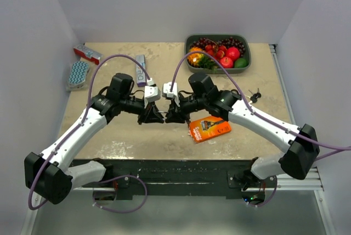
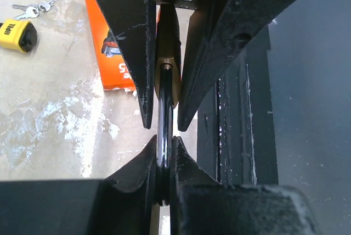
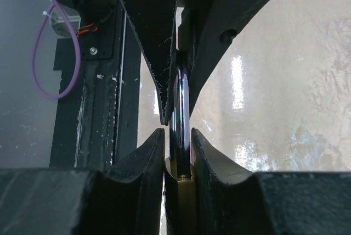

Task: Lock with the key
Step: Lock the lock.

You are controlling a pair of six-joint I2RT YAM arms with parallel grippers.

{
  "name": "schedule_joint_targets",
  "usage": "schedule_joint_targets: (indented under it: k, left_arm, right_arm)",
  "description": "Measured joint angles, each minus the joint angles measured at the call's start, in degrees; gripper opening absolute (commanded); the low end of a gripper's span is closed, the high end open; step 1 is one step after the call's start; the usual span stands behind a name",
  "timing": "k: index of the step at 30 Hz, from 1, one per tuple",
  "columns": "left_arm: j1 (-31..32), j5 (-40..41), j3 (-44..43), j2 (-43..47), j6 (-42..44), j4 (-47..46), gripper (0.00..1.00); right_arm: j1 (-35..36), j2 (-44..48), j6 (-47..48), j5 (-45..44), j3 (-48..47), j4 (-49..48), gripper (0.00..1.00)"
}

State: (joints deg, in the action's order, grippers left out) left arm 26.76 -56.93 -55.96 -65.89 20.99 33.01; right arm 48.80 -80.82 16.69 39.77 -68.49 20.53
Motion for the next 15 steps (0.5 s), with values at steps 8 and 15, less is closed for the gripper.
schedule_joint_targets:
  k: [8, 15]
  left_arm:
    - [-2.25, -4.20, -0.04, 0.04, 2.29, -0.02, 0.00]
    - [-6.58, -6.36, -3.58, 0.28, 10.69, 2.45, 0.00]
  right_arm:
    - [0.00, 1.09, 0.42, -0.24, -0.17, -0.02, 0.22]
    - [-0.85, 2.60, 2.56, 4.17, -1.70, -1.42, 0.88]
